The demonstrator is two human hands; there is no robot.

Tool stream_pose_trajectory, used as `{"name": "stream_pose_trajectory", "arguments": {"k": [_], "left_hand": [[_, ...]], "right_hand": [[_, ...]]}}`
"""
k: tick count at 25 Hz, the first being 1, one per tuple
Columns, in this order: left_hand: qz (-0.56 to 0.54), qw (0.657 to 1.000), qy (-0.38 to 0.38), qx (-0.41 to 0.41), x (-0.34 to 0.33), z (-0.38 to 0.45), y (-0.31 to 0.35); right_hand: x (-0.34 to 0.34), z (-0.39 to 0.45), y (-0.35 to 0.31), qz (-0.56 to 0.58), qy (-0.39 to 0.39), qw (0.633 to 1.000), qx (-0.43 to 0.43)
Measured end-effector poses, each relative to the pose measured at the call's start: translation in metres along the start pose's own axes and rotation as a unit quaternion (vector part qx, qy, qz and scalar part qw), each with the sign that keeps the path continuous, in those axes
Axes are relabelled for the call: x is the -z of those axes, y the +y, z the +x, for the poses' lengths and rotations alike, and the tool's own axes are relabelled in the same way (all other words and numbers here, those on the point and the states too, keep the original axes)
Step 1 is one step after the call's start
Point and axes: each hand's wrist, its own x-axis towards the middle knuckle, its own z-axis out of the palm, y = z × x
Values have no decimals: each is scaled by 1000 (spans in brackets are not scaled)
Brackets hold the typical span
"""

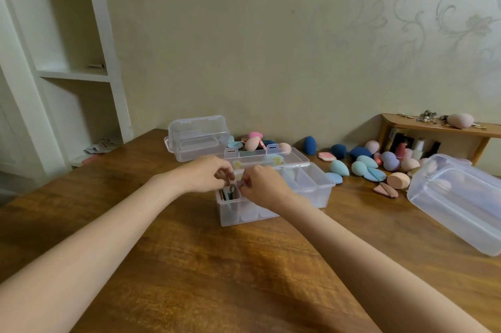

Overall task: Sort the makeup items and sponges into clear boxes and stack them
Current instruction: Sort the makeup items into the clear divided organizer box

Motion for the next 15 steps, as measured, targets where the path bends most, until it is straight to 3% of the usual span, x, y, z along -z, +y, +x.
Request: {"name": "stream_pose_trajectory", "arguments": {"k": [3, 8, 11, 15], "left_hand": [[-11, 1000, 11, -7, -1, 1, -1], [-15, 997, 76, 0, 0, 7, 9], [10, 996, 83, -30, -1, 17, 23], [21, 998, 19, -47, -10, 37, 36]], "right_hand": [[4, 2, 4, 8, -46, 999, 10], [7, 2, 3, -29, -43, 998, 20], [31, 6, 14, 55, 13, 998, -3], [70, 15, 75, 91, 123, 979, -137]]}}
